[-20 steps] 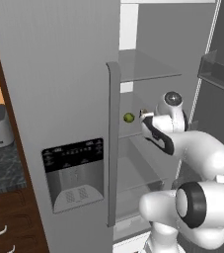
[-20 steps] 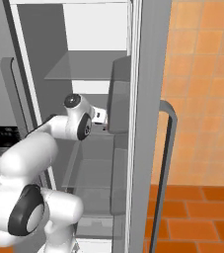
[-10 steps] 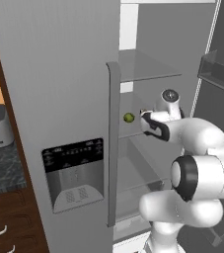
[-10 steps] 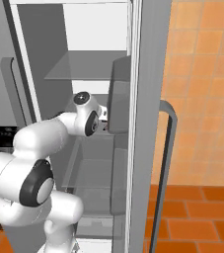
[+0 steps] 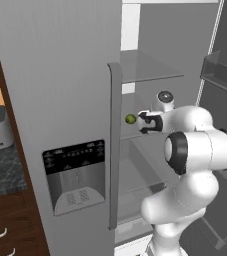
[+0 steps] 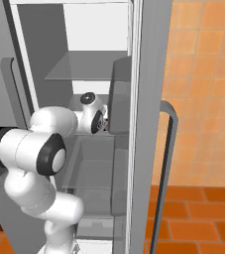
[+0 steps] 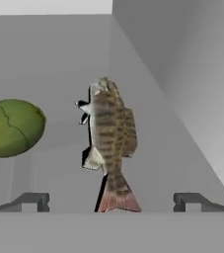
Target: Place one lime and one fish in each tupperware on the nearby counter, to pack two identical lunches.
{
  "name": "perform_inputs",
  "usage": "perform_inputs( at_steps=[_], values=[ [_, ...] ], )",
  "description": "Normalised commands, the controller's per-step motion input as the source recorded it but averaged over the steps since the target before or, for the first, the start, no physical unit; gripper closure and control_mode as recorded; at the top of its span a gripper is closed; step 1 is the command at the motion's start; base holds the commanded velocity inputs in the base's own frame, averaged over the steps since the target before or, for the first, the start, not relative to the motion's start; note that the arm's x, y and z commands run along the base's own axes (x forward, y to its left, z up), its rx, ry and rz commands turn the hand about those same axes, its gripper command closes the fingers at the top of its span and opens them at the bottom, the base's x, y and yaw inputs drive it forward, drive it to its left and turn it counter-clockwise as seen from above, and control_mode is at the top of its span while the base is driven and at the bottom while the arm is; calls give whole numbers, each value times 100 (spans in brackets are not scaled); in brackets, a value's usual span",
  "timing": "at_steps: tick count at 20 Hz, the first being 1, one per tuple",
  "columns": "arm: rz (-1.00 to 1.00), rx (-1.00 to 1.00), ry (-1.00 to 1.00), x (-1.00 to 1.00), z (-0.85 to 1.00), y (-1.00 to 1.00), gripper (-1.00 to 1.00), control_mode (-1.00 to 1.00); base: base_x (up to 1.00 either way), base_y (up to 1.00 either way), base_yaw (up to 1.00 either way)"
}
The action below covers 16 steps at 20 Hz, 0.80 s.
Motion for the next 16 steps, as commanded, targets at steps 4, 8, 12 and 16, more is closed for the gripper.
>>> perform_inputs(
  at_steps=[4,8,12,16],
  values=[
    [0,7,0,44,-17,-4,-100,-100,0,0,0],
    [0,2,3,11,-35,-2,-100,-100,0,0,0],
    [0,0,11,10,-31,0,-100,-100,0,0,0],
    [0,0,11,8,-32,0,-100,-100,0,0,0]
  ],
)
